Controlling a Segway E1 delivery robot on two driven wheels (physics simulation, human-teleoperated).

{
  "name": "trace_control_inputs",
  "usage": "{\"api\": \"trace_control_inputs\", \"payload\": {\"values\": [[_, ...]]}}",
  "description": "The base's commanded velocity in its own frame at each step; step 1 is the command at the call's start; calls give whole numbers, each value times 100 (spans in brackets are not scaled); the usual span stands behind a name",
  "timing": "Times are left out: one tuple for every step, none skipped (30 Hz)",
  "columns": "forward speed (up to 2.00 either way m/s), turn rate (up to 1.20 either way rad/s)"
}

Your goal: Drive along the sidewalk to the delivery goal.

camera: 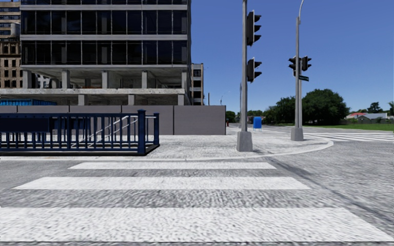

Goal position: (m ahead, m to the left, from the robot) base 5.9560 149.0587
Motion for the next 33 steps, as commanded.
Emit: {"api": "trace_control_inputs", "payload": {"values": [[145,0],[145,0],[145,0],[145,0],[145,0],[145,0],[145,0],[145,0],[145,0],[145,0],[145,0],[145,0],[145,0],[145,0],[145,0],[145,0],[145,0],[145,0],[145,0],[145,0],[145,0],[145,0],[145,0],[145,0],[145,0],[145,0],[145,0],[145,0],[145,0],[145,0],[145,0],[145,0],[145,0]]}}
